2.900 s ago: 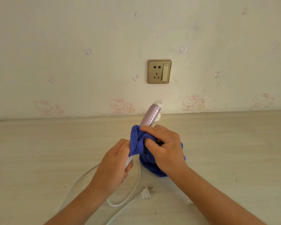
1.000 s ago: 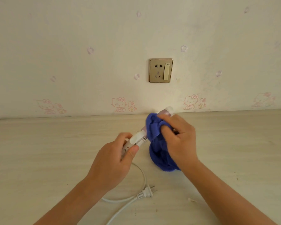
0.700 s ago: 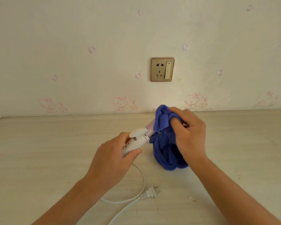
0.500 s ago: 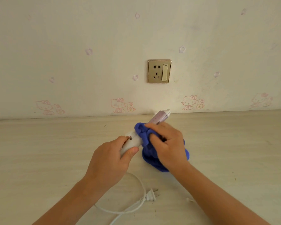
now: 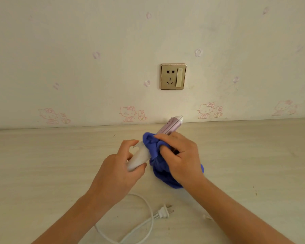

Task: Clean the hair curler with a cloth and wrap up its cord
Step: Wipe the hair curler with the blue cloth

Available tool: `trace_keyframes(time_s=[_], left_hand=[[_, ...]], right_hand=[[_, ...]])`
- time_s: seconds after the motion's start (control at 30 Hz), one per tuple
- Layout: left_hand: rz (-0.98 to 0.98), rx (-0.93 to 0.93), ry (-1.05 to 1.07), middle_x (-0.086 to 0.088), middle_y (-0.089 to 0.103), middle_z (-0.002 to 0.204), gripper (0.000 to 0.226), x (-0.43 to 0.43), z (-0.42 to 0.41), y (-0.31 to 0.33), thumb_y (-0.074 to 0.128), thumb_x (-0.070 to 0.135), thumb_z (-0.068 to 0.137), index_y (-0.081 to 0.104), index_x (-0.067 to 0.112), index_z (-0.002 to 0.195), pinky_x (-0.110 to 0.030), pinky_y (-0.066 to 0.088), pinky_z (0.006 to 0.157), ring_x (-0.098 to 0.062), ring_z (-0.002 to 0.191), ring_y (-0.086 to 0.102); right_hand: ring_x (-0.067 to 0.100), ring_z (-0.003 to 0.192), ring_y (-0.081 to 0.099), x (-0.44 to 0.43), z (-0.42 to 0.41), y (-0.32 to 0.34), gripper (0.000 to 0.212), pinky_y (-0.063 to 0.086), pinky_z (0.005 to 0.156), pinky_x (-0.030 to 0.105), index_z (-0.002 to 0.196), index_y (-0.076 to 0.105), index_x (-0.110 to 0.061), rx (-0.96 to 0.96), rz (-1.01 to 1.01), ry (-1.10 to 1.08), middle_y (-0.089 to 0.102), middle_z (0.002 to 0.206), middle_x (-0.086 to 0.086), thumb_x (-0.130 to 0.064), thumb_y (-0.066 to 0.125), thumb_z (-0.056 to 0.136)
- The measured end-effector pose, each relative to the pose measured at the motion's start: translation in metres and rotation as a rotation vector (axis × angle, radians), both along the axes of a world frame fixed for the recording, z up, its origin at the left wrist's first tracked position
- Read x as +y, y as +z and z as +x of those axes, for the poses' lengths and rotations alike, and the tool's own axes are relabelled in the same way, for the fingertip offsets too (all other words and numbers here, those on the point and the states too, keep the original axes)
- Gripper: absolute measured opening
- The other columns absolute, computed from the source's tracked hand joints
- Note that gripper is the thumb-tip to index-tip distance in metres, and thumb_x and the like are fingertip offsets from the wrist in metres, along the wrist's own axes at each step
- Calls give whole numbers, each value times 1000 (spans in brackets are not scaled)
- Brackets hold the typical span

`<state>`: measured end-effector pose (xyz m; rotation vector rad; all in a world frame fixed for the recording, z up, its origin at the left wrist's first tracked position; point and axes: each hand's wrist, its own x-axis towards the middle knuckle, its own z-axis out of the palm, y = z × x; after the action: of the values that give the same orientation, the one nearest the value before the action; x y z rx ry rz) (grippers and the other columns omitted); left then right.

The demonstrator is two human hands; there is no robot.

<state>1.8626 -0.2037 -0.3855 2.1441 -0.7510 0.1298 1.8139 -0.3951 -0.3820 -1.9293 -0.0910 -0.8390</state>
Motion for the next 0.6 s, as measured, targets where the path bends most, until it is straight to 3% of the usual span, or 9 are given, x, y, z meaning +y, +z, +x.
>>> trace_keyframes(time_s=[0.03, 0.17, 0.27, 0.37, 0.47, 0.6], left_hand=[[-8, 11, 10, 7, 70, 74, 54, 0, -1, 1, 73, 43, 84, 40, 54, 125, -40, 56, 56, -17, 58, 67], [4, -42, 26, 15, 67, 75, 52, -4, -7, 2, 63, 57, 76, 47, 51, 125, -23, 49, 50, -12, 61, 64], [34, -81, 37, 8, 61, 66, 50, -7, -8, 0, 64, 52, 80, 44, 46, 125, -23, 43, 47, -12, 58, 60], [51, -81, 56, 5, 60, 62, 50, -2, -3, -2, 73, 39, 86, 41, 41, 125, -28, 41, 47, -15, 55, 58], [73, -106, 64, 8, 60, 63, 54, -1, -3, 0, 74, 41, 86, 39, 42, 127, -25, 43, 49, -10, 60, 59], [118, -147, 43, 13, 60, 68, 56, -6, -7, 0, 73, 45, 87, 37, 44, 131, -23, 43, 46, -8, 70, 62]], right_hand=[[8, 73, 61, -6, 1, 3, 39, 46, 68, 15, 109, 79, -28, -20, 25, -33, 65, 79, -9, -3, 59, 87], [5, 68, 56, -38, 0, 16, 33, 44, 66, 14, 109, 79, -26, -61, 172, -179, 63, 76, -9, -3, 61, 93], [7, 72, 59, -20, -1, 10, 37, 45, 68, 15, 107, 79, -27, -47, 91, -128, 63, 76, -12, -1, 59, 90], [12, 74, 60, 6, -2, -1, 35, 48, 68, 21, 109, 79, -26, -15, -39, 13, 63, 78, -9, -12, 55, 88], [8, 72, 59, -10, 1, 7, 38, 45, 67, 15, 109, 78, -33, -52, 31, -70, 63, 78, -13, -9, 58, 88], [7, 70, 57, -36, 0, 17, 39, 47, 67, 20, 108, 78, -33, -81, 160, -181, 65, 78, -6, -3, 60, 94]])
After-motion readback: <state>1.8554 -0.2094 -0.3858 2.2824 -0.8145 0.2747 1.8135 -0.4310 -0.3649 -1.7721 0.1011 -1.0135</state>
